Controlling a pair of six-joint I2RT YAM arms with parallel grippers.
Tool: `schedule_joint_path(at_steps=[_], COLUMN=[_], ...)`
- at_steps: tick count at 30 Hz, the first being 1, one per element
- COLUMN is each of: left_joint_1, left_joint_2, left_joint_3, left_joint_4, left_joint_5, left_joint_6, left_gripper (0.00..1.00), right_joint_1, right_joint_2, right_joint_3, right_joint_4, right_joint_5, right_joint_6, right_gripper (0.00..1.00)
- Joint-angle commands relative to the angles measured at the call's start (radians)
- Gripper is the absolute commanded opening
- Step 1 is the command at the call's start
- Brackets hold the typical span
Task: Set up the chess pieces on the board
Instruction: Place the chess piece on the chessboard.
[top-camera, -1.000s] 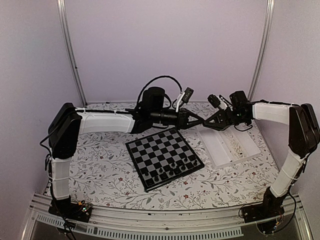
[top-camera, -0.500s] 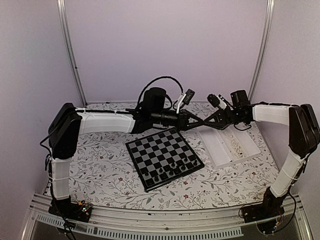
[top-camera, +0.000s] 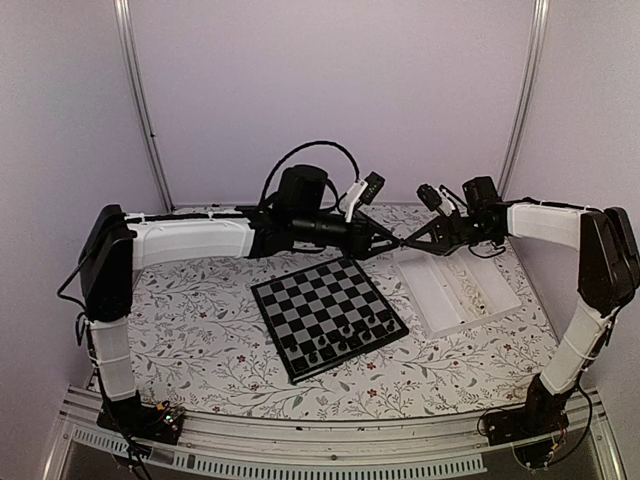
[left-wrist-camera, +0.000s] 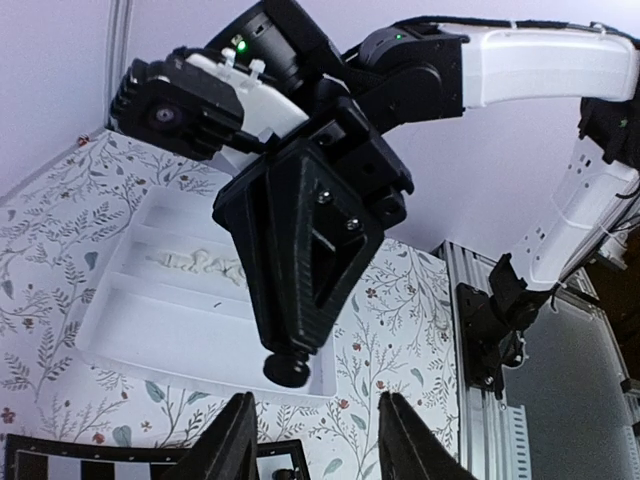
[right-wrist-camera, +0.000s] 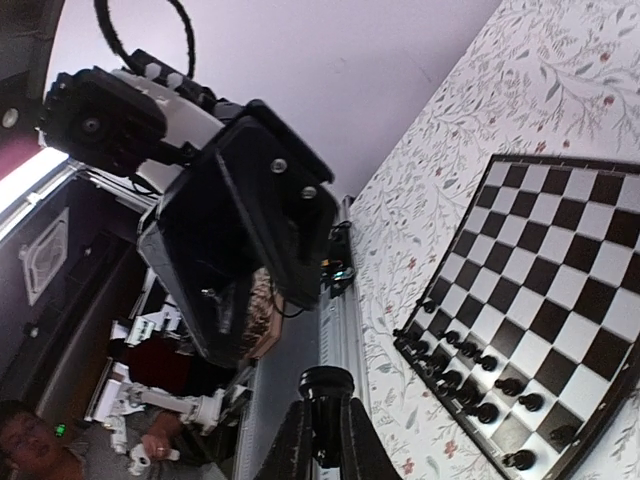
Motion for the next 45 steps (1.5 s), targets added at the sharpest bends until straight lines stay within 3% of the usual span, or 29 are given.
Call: schedule_joint_path(at_steps=[1, 7, 18, 26, 32, 45], left_joint_1=[0.024, 0.096, 0.192, 0.196, 0.199, 0.203], left_joint_2=[-0.165, -0.236, -0.395, -0.392, -0.393, -0.384], left_joint_3=[0.008, 0.038, -0.148, -0.153, -0.153, -0.151], left_joint_4=[-0.193, -0.341, -0.253, -0.269, -0.272, -0.276], left_joint_5=[-0.101, -0.239, -0.396, -0.413, -0.420, -0.409], left_joint_6=[0.139, 0.210, 0.235, 0.235, 0.235, 0.234], left_gripper=[0.43, 0.43, 0.44, 0.46, 0.46, 0.46], right_joint_1=[0.030, 0.106, 0.288, 0.448, 0.517, 0.565], right_joint_2=[0.003, 0.001, -0.049, -0.021, 0.010, 0.057], right_joint_3=[0.172, 0.172, 0.118, 0.050, 0.027, 0.019], right_joint_4=[-0.374, -0.387, -0.408, -0.384, -0.364, -0.360], right_joint_5=[0.275, 0.523, 0.953, 1.161, 1.259, 1.319], right_joint_6=[-0.417, -0.500, -0.631, -0.703, -0.726, -0.742], right_gripper=[0.03, 0.02, 0.00, 0.00, 0.00, 0.01])
